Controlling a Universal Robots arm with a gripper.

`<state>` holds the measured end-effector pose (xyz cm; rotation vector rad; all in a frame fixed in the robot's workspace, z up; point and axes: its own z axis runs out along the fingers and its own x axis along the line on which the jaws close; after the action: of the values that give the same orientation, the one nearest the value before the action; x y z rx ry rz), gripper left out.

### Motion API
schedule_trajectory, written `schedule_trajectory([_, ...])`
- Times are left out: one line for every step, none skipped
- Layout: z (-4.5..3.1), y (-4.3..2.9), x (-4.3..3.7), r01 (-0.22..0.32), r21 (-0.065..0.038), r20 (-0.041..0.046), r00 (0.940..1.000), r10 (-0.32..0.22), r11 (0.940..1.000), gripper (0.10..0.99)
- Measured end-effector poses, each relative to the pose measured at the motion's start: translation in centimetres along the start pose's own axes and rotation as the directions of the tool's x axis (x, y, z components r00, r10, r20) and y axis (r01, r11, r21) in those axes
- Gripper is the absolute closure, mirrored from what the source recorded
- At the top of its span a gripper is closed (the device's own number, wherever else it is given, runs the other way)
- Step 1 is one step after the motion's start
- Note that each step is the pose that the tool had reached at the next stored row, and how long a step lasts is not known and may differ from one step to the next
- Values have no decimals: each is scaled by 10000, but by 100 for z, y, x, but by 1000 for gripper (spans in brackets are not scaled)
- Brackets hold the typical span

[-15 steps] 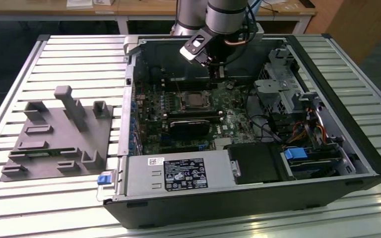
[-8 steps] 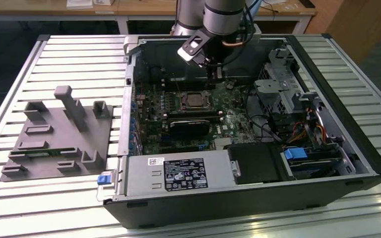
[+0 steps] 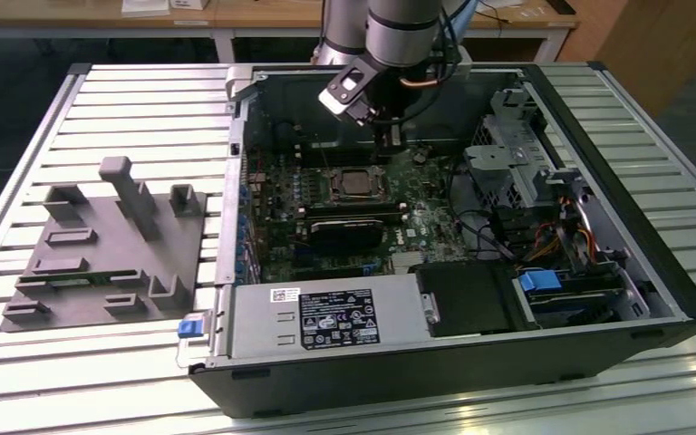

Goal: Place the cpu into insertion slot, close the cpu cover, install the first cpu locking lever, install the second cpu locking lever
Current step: 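Close the cpu cover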

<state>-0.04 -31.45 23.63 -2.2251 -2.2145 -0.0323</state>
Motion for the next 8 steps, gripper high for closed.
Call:
schedule_trajectory([6,-19,0,1,1,2,10000,-1,10000,969])
schedule_trajectory([14,-39,-1,1,1,2,10000,-1,10000,969])
schedule_trajectory([24,-61,-1,-1,1,2,10000,1,10000,969])
schedule_trajectory([34,-79,-1,-1,1,2,10000,1,10000,969])
schedule_trajectory([48,-88,-1,0,2,3,10000,0,10000,969])
schedule_trajectory([63,-92,0,0,2,3,10000,0,10000,969])
schedule_trajectory([81,-96,1,-1,2,3,10000,1,10000,969])
schedule_trajectory([100,-99,1,0,1,3,10000,0,10000,969])
